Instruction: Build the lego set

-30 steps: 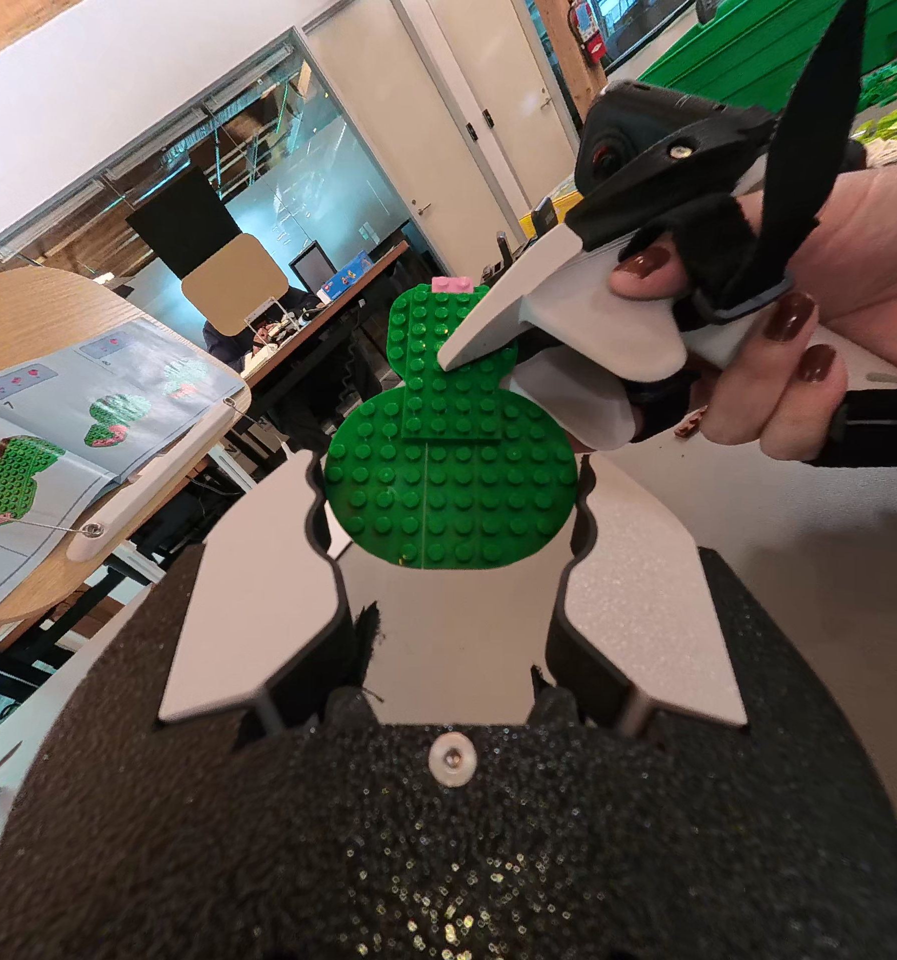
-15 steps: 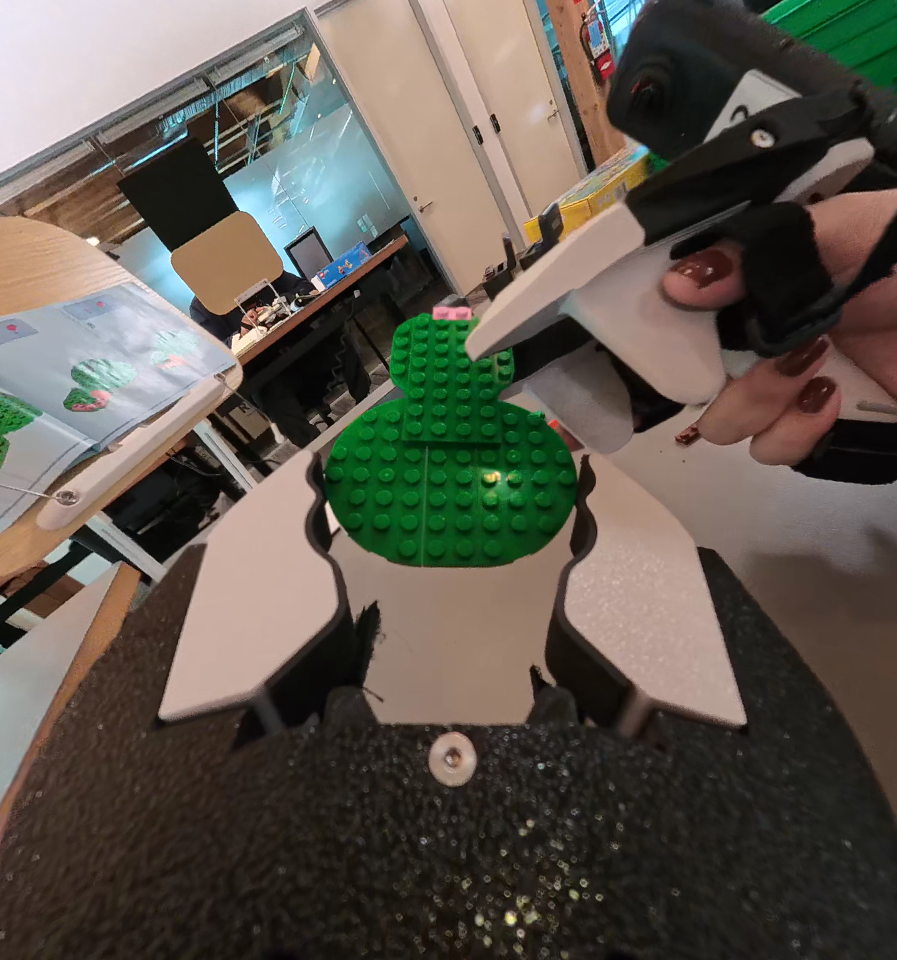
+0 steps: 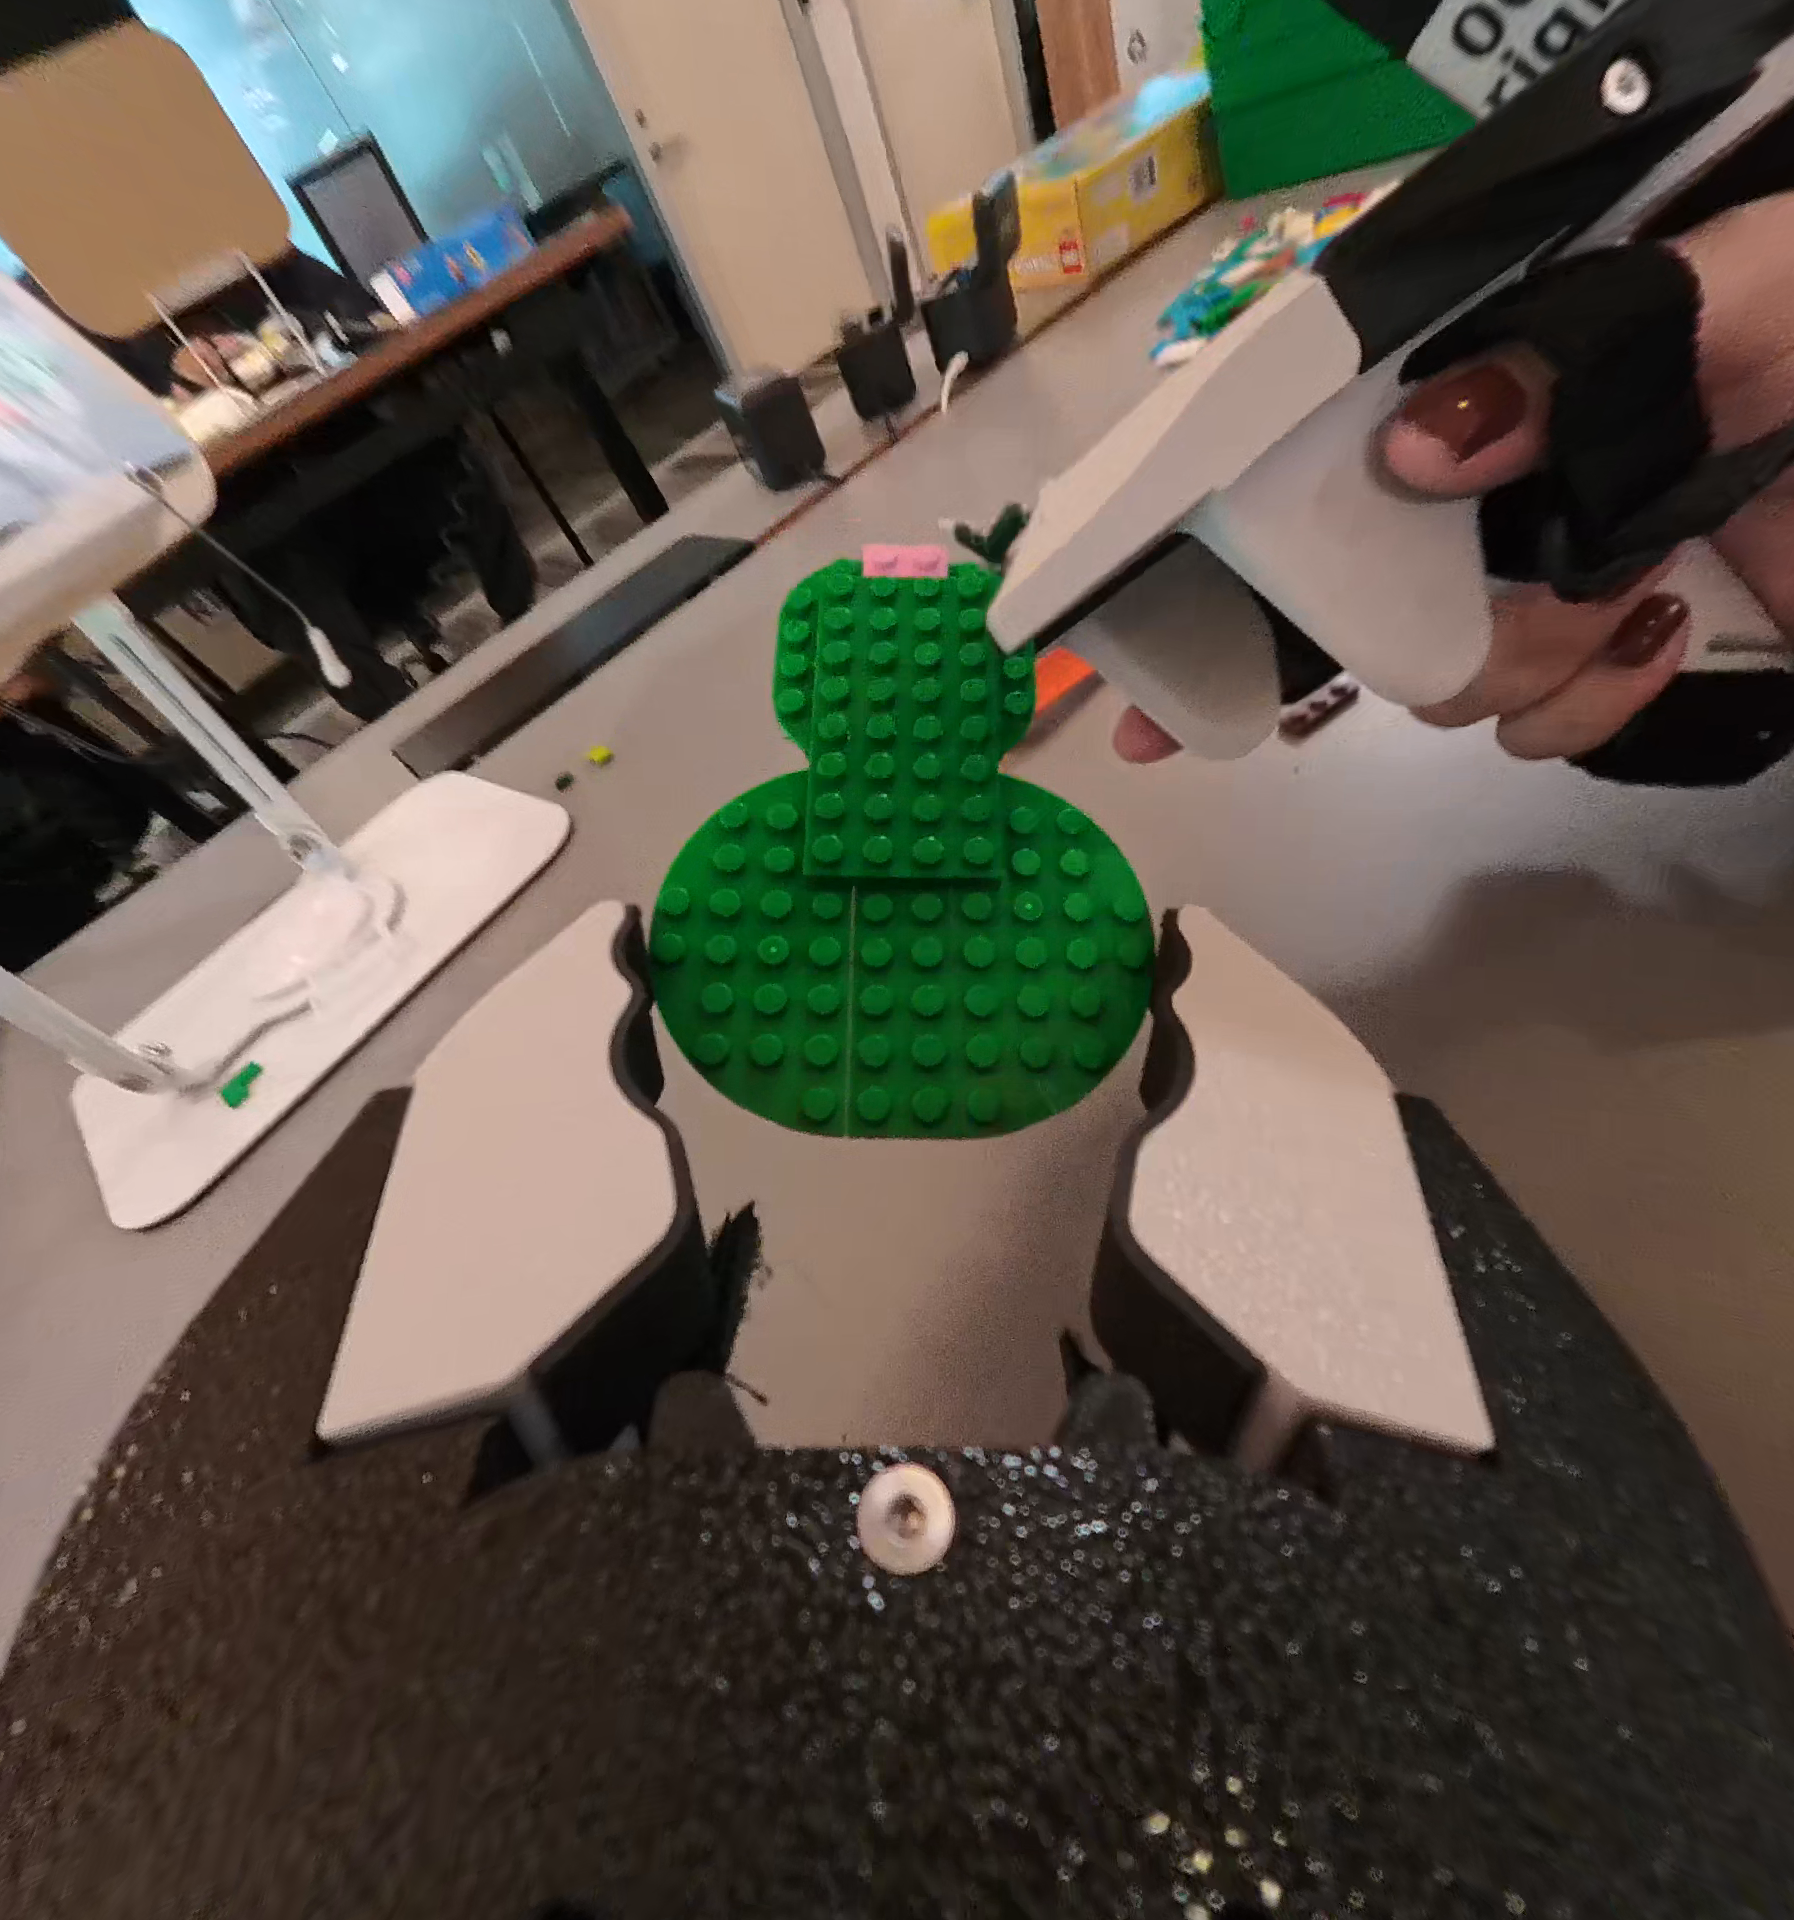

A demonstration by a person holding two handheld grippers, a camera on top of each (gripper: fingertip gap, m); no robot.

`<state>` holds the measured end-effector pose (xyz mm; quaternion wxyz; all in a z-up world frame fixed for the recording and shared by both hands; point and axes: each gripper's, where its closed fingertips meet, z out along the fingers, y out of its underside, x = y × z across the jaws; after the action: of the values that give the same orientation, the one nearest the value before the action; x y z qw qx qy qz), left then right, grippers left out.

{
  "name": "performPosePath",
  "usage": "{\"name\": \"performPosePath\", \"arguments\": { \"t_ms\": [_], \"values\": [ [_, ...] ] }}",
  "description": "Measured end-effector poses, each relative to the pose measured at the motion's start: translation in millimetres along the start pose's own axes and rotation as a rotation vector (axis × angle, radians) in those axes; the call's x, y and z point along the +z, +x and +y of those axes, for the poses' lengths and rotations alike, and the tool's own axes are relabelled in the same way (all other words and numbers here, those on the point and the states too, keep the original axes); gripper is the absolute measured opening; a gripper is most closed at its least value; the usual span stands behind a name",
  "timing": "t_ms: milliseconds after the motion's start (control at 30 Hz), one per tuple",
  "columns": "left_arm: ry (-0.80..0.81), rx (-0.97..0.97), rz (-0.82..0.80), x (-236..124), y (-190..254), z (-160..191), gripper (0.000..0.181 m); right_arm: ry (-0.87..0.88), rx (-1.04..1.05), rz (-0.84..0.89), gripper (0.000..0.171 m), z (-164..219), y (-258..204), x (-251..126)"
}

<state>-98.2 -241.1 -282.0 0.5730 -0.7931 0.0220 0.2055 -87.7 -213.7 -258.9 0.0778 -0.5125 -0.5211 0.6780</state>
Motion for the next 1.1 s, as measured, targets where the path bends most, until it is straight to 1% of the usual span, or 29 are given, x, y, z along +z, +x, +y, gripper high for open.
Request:
{"name": "performPosePath", "arguments": {
  "t_ms": [167,233,300,400,433,500,567,633,700,767,833,933,1000,1067,1100],
  "values": [
    [-0.132,-0.071,0.083,0.7,1.1,24.5,0.092,-0.111,-0.003,0.065,0.041,15.3,9.2,2.0],
    [-0.204,-0.107,0.110,1.1,1.3,38.5,0.092,-0.171,-0.026,0.111,0.045,21.3,16.1,0.6],
    [-0.262,-0.142,0.121,0.8,0.0,50.7,0.090,-0.188,-0.070,0.162,0.046,21.0,22.2,-1.9],
    [-0.293,-0.175,0.117,-0.8,-3.3,56.5,0.087,-0.174,-0.147,0.221,0.048,15.4,27.4,-5.0],
    [-0.315,-0.187,0.121,-1.1,-3.4,59.6,0.088,-0.163,-0.169,0.231,0.048,13.1,27.5,-5.4],
    [-0.371,-0.200,0.113,-2.0,-5.7,69.6,0.098,-0.129,-0.205,0.233,0.048,7.8,25.7,-5.2],
    [-0.380,-0.183,0.070,-3.7,-15.0,73.9,0.104,-0.054,-0.259,0.230,0.049,-2.7,21.8,-5.5],
    [-0.345,-0.173,-0.005,-7.5,-31.6,69.0,0.109,0.044,-0.340,0.251,0.048,-16.5,19.1,-9.1],
    [-0.236,-0.173,-0.120,-13.6,-54.5,53.7,0.108,0.146,-0.446,0.298,0.045,-29.8,17.8,-14.8],
    [-0.087,-0.184,-0.223,-23.1,-73.7,34.3,0.104,0.221,-0.562,0.362,0.036,-37.5,18.1,-20.1],
    [0.054,-0.192,-0.309,-34.0,-86.9,18.2,0.098,0.259,-0.685,0.428,0.024,-40.4,18.4,-23.0],
    [0.179,-0.174,-0.415,-46.3,-96.0,9.5,0.091,0.276,-0.875,0.474,0.011,-36.9,13.8,-20.5],
    [0.220,-0.124,-0.457,-49.1,-94.5,8.5,0.078,0.272,-0.999,0.484,0.005,-30.3,9.4,-16.1],
    [0.208,-0.052,-0.488,-49.3,-94.3,7.6,0.064,0.257,-1.119,0.511,0.000,-24.2,7.6,-12.3],
    [0.204,-0.027,-0.514,-50.6,-95.8,8.1,0.053,0.254,-1.170,0.520,0.000,-22.0,5.7,-10.7]
  ]
}}
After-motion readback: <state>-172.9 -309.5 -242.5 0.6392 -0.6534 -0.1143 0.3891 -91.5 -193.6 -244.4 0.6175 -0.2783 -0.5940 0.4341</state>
